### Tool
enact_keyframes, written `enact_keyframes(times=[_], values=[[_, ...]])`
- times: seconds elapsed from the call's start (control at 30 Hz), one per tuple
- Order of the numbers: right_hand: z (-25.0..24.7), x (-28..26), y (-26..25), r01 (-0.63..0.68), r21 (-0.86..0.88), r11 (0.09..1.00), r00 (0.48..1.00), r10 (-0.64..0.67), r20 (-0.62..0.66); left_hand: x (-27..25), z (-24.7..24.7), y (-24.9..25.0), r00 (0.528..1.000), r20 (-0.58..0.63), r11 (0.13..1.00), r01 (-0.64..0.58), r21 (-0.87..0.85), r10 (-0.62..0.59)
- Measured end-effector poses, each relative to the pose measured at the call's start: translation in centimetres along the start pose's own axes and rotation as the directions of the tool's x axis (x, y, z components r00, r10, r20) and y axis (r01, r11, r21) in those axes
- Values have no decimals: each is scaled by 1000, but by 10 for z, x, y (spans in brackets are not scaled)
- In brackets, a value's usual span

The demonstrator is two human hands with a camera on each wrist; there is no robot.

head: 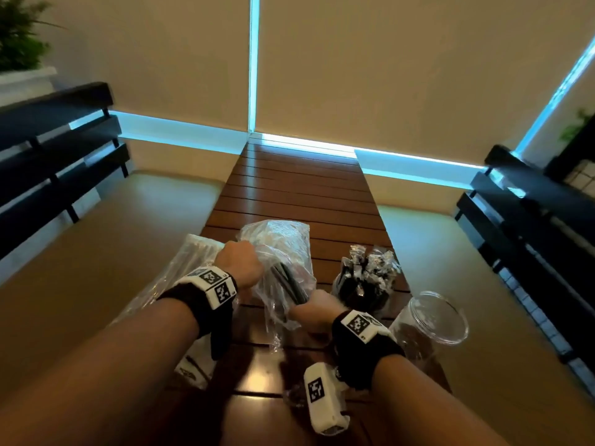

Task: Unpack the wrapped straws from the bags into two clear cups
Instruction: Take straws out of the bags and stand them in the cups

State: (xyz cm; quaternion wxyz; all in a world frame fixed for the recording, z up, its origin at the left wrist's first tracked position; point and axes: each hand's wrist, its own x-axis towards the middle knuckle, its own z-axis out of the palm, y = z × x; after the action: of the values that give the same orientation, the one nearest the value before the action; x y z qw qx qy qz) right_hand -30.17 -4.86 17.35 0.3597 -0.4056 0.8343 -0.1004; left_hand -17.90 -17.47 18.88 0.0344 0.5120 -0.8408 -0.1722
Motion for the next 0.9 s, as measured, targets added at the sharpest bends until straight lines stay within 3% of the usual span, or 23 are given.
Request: enact_keyframes(times=[0.3,0.47,0.53,0.67,0.73,0.77,0.8,0.87,0.9], values=[[-32,-71,33,150,-229,962,989,-145,40,-3,9,-6,976,-21,946,205,-251,-217],[-52,-88,44,184,-109,977,973,-197,-118,-15,6,6,981,53,947,192,-257,-184],[-55,-94,47,196,-114,974,944,-219,-248,-22,4,11,989,99,981,126,-150,-112],[-54,-96,48,249,-123,961,813,-276,-512,-34,-11,21,977,208,997,59,-49,-48],[-54,-94,45,316,-22,948,765,-268,-585,-42,-28,32,992,119,995,-22,-93,33],[-53,-93,42,340,14,940,749,-262,-608,-47,-39,38,996,25,970,-80,-228,88],[-53,-91,39,365,37,930,733,-262,-628,-52,-50,45,989,-45,892,-143,-430,137],[-54,-88,31,417,47,908,691,-282,-665,-67,-72,61,939,2,573,-208,-793,344],[-55,-87,25,444,42,895,665,-298,-685,-76,-82,70,880,56,417,-167,-894,472]])
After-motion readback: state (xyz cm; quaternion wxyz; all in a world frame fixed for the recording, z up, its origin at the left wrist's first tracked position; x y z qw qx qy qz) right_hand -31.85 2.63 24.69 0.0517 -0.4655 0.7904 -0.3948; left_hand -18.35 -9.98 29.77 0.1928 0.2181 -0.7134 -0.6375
